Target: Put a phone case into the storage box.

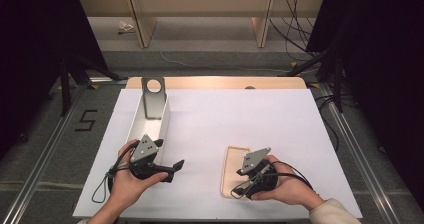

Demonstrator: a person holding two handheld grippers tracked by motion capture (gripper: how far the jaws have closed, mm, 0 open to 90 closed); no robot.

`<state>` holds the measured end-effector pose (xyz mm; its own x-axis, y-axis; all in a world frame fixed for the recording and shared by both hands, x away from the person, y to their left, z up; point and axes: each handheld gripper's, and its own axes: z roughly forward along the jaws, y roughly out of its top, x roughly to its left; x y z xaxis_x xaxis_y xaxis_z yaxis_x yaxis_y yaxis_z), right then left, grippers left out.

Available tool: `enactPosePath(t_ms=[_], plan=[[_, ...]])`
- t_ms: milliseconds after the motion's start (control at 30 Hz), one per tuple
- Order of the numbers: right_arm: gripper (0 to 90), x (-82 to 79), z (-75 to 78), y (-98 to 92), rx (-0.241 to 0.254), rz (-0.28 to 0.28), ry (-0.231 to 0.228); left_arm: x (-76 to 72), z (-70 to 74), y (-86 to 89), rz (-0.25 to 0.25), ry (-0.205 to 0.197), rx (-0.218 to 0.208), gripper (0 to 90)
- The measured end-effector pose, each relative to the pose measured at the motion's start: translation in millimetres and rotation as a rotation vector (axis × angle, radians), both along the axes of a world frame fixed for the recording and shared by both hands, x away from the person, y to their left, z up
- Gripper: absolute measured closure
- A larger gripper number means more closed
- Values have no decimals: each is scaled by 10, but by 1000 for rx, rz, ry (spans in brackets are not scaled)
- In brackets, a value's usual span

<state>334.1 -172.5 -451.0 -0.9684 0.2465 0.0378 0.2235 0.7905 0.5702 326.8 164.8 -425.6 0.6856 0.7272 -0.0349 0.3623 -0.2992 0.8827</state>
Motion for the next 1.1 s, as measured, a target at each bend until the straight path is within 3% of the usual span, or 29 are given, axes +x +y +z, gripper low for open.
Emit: enactPosePath(t_ms=[300, 633, 767, 967, 1100], plan=[[506, -101, -25, 131, -116, 60, 5, -2, -8, -6, -6, 2, 2, 41], [534, -171, -32, 219, -213, 87, -33, -3, -10, -8, -8, 3, 3, 41], [580, -170, 4, 203, -197, 90, -34, -3, -10, -8, -9, 3, 2, 41], [850, -160, 102, 77, -160, 103, 24, -1, -15, -11, -11, 5, 3, 41], [900, -194, 112, 72, -197, 152, 68, -2, -18, -18, -13, 7, 5, 41]])
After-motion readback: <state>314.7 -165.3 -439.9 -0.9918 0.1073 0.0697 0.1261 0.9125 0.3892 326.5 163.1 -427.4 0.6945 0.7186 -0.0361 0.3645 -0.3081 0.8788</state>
